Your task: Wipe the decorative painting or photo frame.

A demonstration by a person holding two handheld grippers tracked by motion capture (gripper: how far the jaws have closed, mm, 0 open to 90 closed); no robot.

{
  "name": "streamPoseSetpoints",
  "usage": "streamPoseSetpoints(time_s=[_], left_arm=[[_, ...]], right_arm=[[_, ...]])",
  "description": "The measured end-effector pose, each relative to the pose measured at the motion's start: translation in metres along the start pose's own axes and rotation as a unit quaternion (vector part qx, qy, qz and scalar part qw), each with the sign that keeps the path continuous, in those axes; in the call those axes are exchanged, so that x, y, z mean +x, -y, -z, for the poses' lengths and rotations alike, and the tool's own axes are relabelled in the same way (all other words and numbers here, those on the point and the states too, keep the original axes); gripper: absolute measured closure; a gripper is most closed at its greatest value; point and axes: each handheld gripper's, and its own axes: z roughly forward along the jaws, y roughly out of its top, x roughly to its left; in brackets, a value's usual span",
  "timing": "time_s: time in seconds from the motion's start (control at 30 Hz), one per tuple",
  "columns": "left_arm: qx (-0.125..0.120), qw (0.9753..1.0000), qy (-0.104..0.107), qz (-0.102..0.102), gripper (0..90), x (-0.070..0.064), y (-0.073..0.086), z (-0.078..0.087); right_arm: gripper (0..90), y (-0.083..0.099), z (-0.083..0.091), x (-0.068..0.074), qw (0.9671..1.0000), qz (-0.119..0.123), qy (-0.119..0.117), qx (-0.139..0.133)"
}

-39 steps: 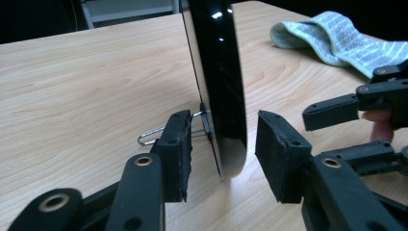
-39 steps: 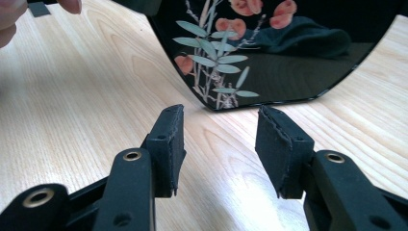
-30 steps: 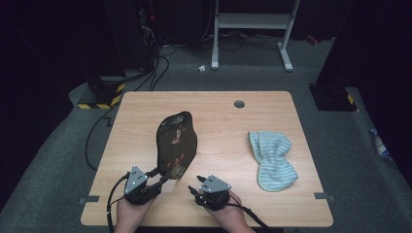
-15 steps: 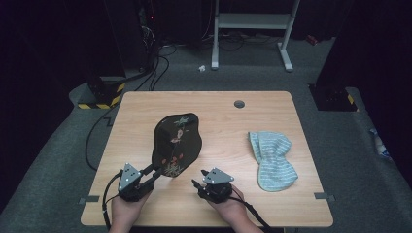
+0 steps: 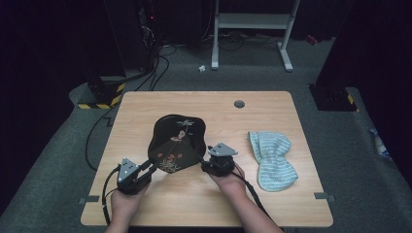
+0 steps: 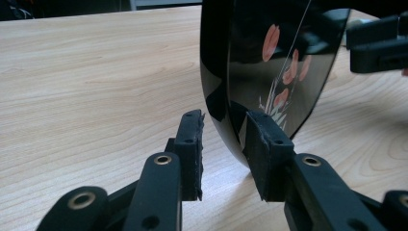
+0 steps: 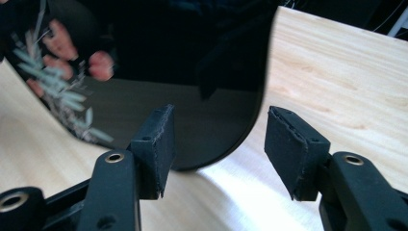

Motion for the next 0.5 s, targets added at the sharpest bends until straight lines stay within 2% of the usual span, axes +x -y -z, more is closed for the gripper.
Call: streamPoseSetpoints(time_s=[0.17,0.2,0.37,0.5], left_arm=[[0.002,0.9999,0.003,0.011,68.4,0.001,-0.001,-0.006],[0.004,0.9999,0.004,0.013,68.4,0.001,-0.001,-0.007],[0.007,0.9997,0.009,0.023,68.2,0.003,0.001,-0.014],[0.01,0.9993,0.022,0.03,63.9,0.004,0.003,-0.02]], right_arm=[[43.0,-0.007,-0.005,-0.006,1.0,-0.003,-0.004,-0.002],[43.4,-0.009,-0.007,-0.005,0.9999,0.0,-0.011,0.003],[44.9,-0.009,-0.01,-0.002,0.9999,-0.001,-0.014,0.006],[47.6,-0.006,-0.008,0.0,0.9999,-0.002,-0.012,0.0]])
